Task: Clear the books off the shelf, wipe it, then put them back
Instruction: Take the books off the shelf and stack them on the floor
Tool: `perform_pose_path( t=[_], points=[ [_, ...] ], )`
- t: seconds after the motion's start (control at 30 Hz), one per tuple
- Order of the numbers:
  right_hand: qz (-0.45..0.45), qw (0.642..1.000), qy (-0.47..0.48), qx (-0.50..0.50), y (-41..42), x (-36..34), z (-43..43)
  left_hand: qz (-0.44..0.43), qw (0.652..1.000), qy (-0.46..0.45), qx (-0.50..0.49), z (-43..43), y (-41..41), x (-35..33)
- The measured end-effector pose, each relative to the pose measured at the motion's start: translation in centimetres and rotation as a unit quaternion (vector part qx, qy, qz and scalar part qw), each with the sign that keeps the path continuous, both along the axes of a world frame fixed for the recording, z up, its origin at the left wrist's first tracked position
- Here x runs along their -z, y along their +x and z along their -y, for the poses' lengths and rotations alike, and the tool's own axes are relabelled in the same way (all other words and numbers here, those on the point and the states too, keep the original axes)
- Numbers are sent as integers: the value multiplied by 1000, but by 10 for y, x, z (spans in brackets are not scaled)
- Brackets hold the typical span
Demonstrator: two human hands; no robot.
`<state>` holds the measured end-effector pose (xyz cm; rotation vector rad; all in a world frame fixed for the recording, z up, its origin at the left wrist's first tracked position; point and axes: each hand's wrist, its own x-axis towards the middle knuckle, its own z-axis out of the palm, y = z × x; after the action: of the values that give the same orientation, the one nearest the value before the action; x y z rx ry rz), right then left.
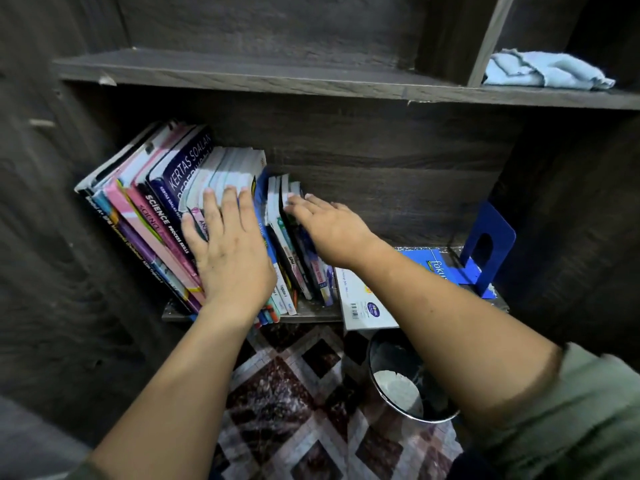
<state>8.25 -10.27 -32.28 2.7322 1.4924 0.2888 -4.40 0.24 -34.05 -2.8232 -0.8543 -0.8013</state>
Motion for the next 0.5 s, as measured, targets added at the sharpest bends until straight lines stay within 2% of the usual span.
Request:
perform_pose_path(
  t=[0.13,0.3,0.5],
  points=[
    [4,1000,25,3,5,3,12,-7,1000,5,6,-1,-1,1],
    [127,992,-25,14,8,6,27,-4,1000,24,-8,1,1,4],
    [220,971,-94,21,10,16,34,-5,999,33,-27,2,7,8]
  ],
)
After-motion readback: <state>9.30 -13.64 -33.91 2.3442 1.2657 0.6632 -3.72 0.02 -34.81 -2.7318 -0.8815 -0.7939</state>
